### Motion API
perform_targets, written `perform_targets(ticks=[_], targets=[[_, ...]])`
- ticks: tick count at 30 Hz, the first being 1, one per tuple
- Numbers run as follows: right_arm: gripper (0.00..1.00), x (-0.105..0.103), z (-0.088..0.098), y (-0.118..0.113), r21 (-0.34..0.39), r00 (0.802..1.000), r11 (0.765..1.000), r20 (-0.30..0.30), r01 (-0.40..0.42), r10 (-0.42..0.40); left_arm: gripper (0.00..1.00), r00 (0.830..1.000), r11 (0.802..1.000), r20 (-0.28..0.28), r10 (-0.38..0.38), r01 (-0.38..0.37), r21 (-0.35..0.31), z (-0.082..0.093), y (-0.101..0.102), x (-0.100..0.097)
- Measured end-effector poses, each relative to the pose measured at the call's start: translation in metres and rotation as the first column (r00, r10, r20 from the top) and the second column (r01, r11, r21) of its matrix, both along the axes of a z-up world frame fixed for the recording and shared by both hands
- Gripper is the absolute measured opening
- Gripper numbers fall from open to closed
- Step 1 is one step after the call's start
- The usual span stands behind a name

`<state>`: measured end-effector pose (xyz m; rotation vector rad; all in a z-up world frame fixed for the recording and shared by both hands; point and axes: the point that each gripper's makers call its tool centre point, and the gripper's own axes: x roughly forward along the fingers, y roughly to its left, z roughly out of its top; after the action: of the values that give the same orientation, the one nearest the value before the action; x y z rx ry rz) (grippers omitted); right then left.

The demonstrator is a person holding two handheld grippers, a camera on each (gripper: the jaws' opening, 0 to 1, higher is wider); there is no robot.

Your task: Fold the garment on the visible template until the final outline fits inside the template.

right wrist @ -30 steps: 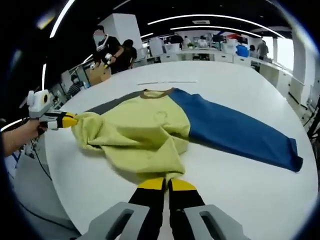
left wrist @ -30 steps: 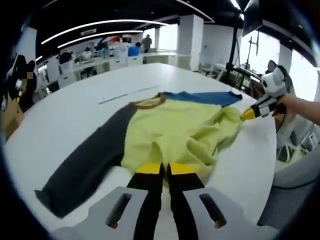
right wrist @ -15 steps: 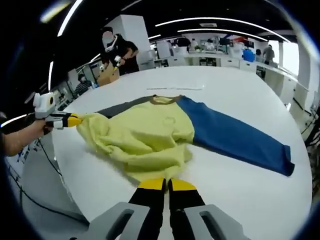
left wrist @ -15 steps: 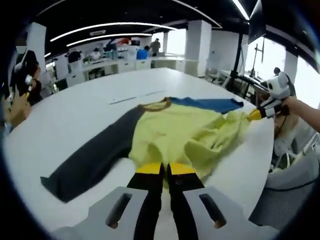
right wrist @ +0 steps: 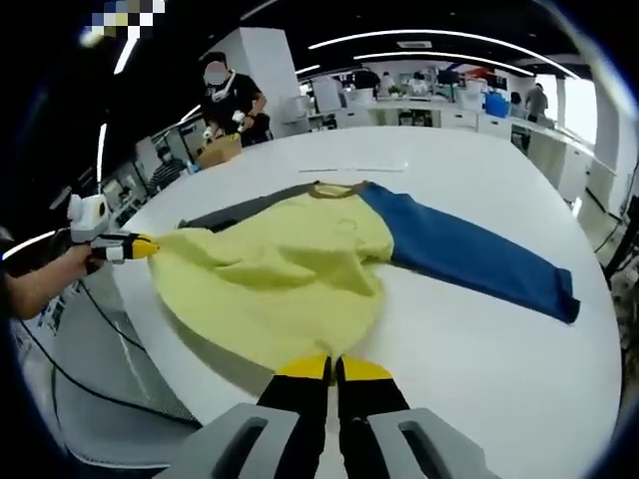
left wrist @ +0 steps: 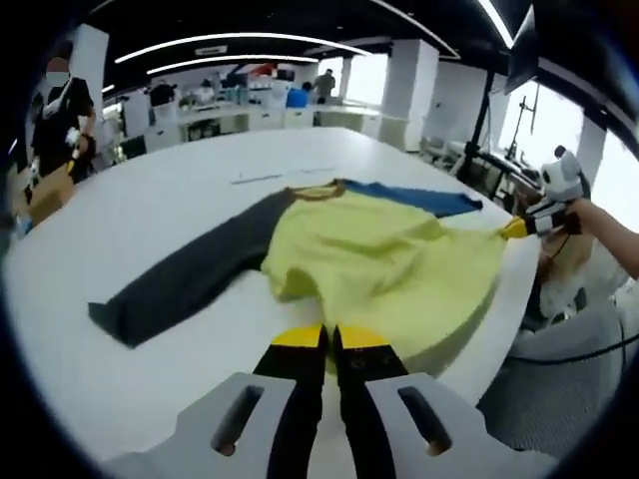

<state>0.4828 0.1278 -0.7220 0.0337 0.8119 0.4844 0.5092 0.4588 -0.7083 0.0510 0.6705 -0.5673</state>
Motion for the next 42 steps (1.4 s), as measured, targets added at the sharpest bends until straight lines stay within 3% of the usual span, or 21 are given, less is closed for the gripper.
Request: perform_targets(ticks=[5, 16, 22, 25, 29, 37, 42], targets=[[0.0, -0.015, -0.016, 0.002, -0.04, 0.999, 0.999, -0.037, -0.017, 0.016, 0.01, 0.999, 1.0, -0.044, 0.023, -0.024, -0.02, -0.011, 0.002, -0.017], [0.0, -0.032, -0.024, 0.001, -0.046, 0.997, 0.999, -0.07, -0.025, 0.022, 0.01, 0.989, 0.999, -0.143, 0.045, -0.047, -0.01, -0.034, 0.007, -0.047], [0.0, -0.047, -0.035, 0.0, -0.057, 0.993, 0.998, -0.112, -0.031, 0.024, 0.01, 0.981, 0.999, -0.186, 0.052, -0.053, -0.001, -0.045, 0.006, -0.055], [0.0, -0.058, -0.046, -0.005, -0.113, 0.989, 0.993, -0.146, -0.043, 0.027, 0.01, 0.977, 0.999, -0.208, 0.043, -0.04, 0.018, -0.051, 0.006, -0.06], [0.0, -0.067, -0.054, -0.005, -0.128, 0.986, 0.99, -0.163, -0.051, 0.03, 0.01, 0.973, 0.999, -0.228, 0.041, -0.035, 0.031, -0.056, 0.007, -0.065], [0.0, -0.071, -0.064, -0.009, -0.147, 0.982, 0.988, -0.187, -0.056, 0.028, 0.01, 0.962, 0.998, -0.27, 0.052, -0.045, 0.033, -0.064, 0.007, -0.073], [0.0, -0.071, -0.064, -0.011, -0.149, 0.981, 0.987, -0.191, -0.055, 0.026, 0.01, 0.96, 0.997, -0.276, 0.039, -0.021, 0.068, -0.068, 0.006, -0.077]])
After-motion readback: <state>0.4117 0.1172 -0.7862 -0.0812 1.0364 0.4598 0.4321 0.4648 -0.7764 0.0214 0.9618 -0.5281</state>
